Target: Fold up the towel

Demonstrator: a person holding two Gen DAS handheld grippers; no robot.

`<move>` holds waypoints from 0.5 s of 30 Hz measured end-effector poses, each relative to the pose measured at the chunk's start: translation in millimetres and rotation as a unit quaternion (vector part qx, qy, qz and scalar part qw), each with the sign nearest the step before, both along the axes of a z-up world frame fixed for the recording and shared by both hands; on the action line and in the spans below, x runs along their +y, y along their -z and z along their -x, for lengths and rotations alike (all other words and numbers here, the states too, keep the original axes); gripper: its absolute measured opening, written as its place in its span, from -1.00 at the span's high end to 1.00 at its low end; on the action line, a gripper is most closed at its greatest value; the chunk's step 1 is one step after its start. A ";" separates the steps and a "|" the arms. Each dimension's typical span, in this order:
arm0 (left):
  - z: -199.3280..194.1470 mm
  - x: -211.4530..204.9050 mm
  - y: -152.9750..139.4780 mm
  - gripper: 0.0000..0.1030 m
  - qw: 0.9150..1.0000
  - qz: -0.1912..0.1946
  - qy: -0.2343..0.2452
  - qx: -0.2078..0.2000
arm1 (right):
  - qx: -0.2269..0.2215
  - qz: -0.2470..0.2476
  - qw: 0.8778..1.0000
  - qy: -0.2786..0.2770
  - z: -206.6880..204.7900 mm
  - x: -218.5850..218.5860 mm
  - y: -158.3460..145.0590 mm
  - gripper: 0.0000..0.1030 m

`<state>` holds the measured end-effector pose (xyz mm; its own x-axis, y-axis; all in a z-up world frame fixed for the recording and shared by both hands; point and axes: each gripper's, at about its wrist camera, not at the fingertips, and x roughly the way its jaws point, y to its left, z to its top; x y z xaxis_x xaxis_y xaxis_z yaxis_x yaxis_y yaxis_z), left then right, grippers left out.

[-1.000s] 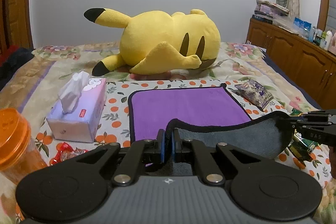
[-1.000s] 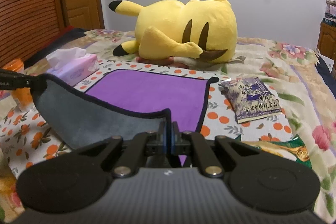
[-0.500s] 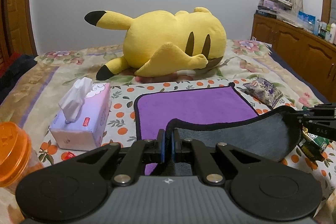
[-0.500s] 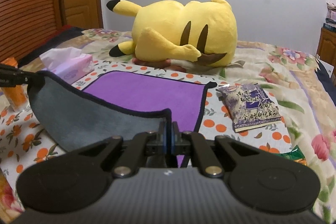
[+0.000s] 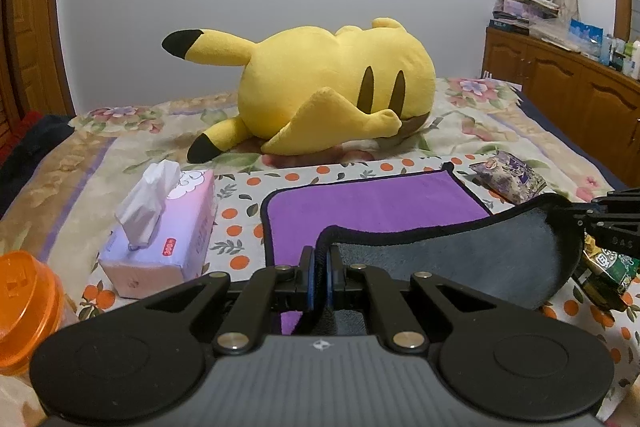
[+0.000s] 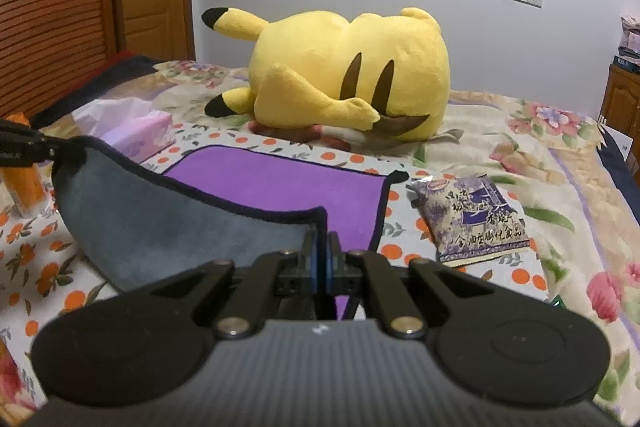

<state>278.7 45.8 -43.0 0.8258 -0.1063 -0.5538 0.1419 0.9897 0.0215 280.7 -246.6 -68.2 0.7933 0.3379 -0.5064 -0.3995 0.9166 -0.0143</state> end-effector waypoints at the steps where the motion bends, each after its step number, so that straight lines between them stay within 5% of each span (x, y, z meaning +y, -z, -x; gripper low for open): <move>1: -0.4 -0.2 -0.1 0.49 1.000 -0.002 0.000 -0.001 | -0.001 0.000 1.000 0.000 -0.4 0.0 -0.7 0.91; 15: -8.7 -1.6 -3.2 0.49 1.000 -0.009 -0.007 -0.010 | -0.016 0.000 1.000 0.001 -5.1 3.3 -9.9 0.91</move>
